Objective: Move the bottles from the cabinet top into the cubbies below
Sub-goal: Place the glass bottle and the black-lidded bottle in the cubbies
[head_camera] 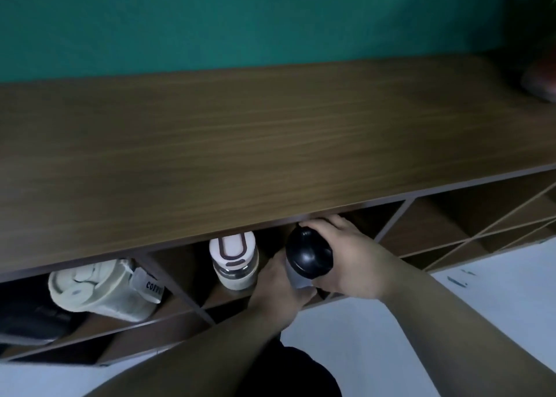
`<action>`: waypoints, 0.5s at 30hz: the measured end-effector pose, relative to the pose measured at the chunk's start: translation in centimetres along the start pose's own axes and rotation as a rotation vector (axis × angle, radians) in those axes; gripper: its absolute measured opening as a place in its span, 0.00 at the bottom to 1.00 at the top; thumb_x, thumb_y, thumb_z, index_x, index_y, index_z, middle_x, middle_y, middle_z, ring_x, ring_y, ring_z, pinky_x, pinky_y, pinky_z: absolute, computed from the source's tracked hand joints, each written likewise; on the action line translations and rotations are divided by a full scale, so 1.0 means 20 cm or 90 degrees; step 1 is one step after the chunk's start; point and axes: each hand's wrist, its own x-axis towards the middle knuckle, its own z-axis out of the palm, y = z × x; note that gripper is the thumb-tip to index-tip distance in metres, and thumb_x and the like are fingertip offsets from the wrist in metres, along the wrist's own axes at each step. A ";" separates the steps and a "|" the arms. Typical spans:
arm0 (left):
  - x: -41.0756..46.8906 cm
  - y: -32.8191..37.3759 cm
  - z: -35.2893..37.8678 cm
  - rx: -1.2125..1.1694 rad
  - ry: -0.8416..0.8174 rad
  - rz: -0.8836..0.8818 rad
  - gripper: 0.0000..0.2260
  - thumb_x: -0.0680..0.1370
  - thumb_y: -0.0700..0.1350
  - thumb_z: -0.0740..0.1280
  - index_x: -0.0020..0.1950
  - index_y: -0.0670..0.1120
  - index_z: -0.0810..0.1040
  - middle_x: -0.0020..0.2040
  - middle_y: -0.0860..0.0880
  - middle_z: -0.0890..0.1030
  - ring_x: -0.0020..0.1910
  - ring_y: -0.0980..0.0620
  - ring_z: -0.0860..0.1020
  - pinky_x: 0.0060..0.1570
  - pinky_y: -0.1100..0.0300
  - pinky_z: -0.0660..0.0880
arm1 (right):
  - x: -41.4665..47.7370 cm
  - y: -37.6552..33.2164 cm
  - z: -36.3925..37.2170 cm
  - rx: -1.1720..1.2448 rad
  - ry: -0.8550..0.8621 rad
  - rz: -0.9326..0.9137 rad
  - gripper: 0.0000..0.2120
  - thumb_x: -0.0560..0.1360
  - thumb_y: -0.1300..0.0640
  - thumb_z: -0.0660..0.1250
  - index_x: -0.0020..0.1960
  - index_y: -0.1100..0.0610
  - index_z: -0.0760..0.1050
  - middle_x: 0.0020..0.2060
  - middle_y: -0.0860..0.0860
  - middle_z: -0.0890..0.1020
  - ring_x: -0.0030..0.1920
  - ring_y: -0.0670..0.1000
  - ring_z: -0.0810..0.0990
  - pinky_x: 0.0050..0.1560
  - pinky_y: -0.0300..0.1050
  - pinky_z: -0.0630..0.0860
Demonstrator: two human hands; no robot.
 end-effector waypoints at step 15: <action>0.20 -0.09 0.18 0.072 0.126 -0.055 0.40 0.70 0.48 0.80 0.79 0.52 0.65 0.68 0.50 0.81 0.67 0.47 0.79 0.63 0.56 0.76 | 0.17 0.19 0.07 0.049 -0.002 -0.009 0.35 0.66 0.51 0.77 0.67 0.36 0.66 0.63 0.39 0.74 0.66 0.43 0.70 0.62 0.44 0.73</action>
